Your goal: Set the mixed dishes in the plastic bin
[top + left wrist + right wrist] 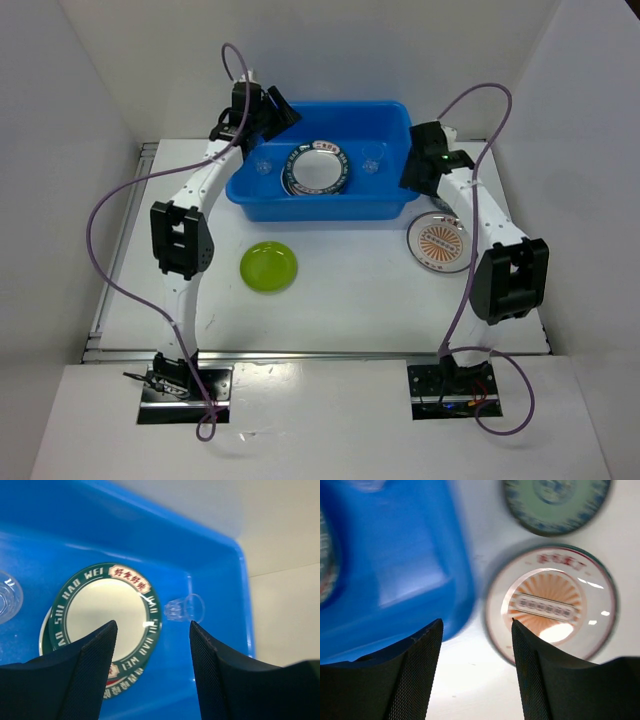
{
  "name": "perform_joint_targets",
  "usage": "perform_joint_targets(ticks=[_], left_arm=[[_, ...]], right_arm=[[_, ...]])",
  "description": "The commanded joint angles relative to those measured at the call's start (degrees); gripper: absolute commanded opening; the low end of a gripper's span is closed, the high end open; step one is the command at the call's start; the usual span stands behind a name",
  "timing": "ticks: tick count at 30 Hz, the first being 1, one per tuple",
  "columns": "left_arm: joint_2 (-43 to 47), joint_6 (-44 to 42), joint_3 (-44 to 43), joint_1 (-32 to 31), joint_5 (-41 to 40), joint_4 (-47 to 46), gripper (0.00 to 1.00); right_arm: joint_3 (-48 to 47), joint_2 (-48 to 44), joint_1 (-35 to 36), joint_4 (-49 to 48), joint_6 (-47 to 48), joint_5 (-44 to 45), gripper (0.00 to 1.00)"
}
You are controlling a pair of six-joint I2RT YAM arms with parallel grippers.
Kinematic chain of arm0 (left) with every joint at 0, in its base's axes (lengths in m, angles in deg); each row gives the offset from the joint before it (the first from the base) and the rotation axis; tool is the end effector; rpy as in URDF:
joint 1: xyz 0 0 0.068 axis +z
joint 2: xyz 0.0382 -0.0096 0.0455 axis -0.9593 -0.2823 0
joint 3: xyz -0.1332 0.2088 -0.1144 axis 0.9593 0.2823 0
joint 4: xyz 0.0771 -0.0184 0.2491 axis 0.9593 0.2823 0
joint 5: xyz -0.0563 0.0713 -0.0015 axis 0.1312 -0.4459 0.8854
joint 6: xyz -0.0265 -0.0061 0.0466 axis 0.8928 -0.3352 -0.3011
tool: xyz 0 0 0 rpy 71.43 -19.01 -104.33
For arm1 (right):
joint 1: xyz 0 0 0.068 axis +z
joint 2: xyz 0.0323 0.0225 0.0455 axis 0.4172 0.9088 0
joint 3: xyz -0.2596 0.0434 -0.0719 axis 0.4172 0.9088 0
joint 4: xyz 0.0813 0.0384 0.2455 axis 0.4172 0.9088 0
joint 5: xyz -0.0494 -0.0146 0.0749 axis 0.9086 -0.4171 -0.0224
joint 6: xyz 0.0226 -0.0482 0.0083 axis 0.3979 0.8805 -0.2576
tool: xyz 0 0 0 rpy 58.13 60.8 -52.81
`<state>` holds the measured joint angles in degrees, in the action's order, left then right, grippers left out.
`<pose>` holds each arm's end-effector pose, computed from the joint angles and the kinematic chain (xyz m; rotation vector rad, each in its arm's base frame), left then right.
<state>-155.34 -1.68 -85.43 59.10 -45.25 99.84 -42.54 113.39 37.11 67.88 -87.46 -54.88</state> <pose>0.5225 -0.1380 0.3325 -0.4866 1.8929 -0.7926 0.3686 0.0688 0.3188 0.3952 2.3441 -0.1297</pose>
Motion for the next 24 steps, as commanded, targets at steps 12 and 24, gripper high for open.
perform_joint_targets(ticks=[12, 24], left_arm=[[5.8, -2.5, 4.2, 0.6, 4.5, 0.6, 0.67], [5.8, -3.2, 3.1, 1.8, 7.5, 1.6, 0.67]], right_arm=[[4.8, 1.9, -28.3, 4.6, 0.5, -8.5, 0.63], [15.6, 4.4, -37.1, 2.3, 1.6, -16.4, 0.63]])
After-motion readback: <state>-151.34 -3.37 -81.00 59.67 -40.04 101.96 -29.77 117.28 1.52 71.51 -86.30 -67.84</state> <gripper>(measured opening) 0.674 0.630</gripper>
